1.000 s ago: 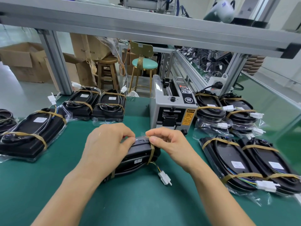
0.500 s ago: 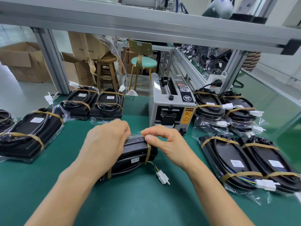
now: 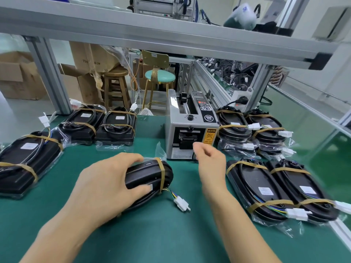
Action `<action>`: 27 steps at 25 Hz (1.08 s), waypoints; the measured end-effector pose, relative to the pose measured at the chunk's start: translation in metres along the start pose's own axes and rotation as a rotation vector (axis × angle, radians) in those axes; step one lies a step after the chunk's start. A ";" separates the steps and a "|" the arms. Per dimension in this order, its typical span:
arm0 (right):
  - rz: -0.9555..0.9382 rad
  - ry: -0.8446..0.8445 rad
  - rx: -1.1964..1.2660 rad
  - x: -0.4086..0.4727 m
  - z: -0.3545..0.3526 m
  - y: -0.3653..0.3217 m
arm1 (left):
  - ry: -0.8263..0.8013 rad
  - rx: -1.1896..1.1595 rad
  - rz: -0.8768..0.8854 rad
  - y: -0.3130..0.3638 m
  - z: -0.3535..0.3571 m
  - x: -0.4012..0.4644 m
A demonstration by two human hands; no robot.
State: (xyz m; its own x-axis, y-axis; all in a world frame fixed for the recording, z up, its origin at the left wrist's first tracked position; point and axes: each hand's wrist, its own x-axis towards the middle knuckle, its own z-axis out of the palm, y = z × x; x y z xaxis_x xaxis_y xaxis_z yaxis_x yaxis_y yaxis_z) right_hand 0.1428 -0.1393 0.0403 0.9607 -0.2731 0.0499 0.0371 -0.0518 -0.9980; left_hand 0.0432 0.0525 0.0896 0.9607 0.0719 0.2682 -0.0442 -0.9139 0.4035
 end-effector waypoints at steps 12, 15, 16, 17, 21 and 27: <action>0.261 0.264 0.078 0.041 0.036 -0.009 | 0.022 0.033 -0.044 0.009 0.012 -0.004; 0.395 0.252 0.199 0.031 0.031 -0.023 | 0.035 0.035 -0.056 0.008 0.013 -0.004; 0.434 0.186 0.247 0.021 0.025 -0.029 | 0.042 0.041 -0.062 0.008 0.014 -0.005; 0.426 0.066 0.265 0.008 0.018 -0.033 | 0.059 0.044 -0.071 0.008 0.015 -0.005; 0.227 -0.438 0.137 -0.056 0.004 -0.040 | 0.098 0.043 -0.113 0.013 0.019 -0.004; 0.174 -0.448 0.103 -0.065 0.012 -0.021 | 0.122 0.032 -0.116 0.019 0.020 -0.009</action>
State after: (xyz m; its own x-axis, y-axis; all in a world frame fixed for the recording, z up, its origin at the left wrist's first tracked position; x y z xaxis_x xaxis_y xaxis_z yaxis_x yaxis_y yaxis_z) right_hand 0.0832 -0.1093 0.0575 0.9781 0.1717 -0.1179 -0.1296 0.0589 -0.9898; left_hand 0.0395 0.0265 0.0775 0.9185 0.2237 0.3261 0.0757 -0.9089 0.4102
